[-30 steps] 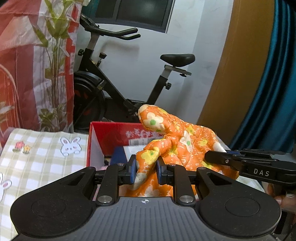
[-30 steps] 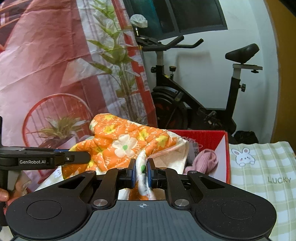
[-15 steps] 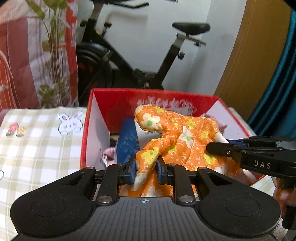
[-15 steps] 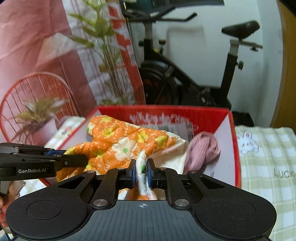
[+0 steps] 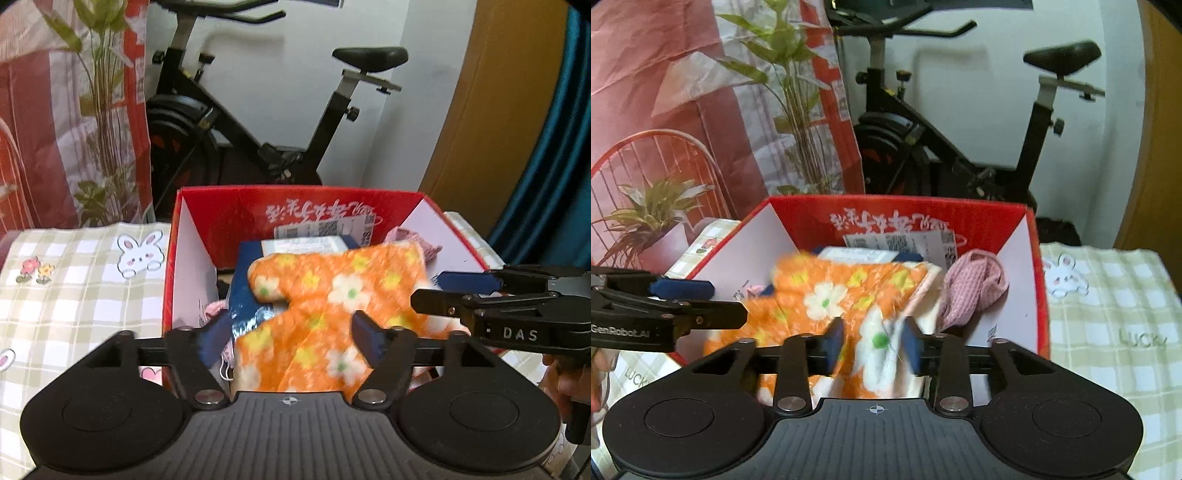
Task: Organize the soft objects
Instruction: 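Carry the orange floral cloth into the red box and open both tools, then move both tools back from the box to the black eye mask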
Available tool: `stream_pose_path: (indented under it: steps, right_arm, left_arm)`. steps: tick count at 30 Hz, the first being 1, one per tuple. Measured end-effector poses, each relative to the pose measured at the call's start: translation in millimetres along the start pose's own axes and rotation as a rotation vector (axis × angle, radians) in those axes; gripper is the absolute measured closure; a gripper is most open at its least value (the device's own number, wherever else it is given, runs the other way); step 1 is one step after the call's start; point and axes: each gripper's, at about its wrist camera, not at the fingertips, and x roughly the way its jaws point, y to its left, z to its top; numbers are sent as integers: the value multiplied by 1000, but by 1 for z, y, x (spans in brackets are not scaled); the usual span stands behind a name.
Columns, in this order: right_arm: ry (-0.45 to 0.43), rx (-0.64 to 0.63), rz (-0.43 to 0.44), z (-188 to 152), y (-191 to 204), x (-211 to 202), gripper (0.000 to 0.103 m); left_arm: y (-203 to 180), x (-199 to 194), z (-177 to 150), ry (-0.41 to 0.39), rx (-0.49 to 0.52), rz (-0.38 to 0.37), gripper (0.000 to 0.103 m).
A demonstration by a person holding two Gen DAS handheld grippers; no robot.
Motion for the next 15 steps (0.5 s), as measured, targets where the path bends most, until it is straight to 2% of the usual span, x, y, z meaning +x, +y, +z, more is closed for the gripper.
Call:
stream_pose_path:
  steps: [2, 4, 6, 8, 9, 15]
  right_arm:
    - [-21, -18, -6, 0, 3, -10, 40]
    - [-35, -30, -11, 1, 4, -20, 30]
    - [-54, -35, -17, 1, 5, -30, 11]
    - [-77, -37, -18, 0, 5, -41, 3]
    - [-86, -37, -17, 0, 5, -46, 1]
    - [-116, -24, -16, -7, 6, -69, 0]
  left_arm:
    - [-3, -9, 1, -16, 6, 3, 9]
    - [-6, -19, 0, -35, 11, -2, 6]
    - [-8, -28, -1, -43, 17, -3, 4]
    - [-10, -36, -2, -51, 19, -5, 2]
    - [-11, -39, -3, -56, 19, -5, 1]
    - [-12, -61, -12, -84, 25, 2, 0]
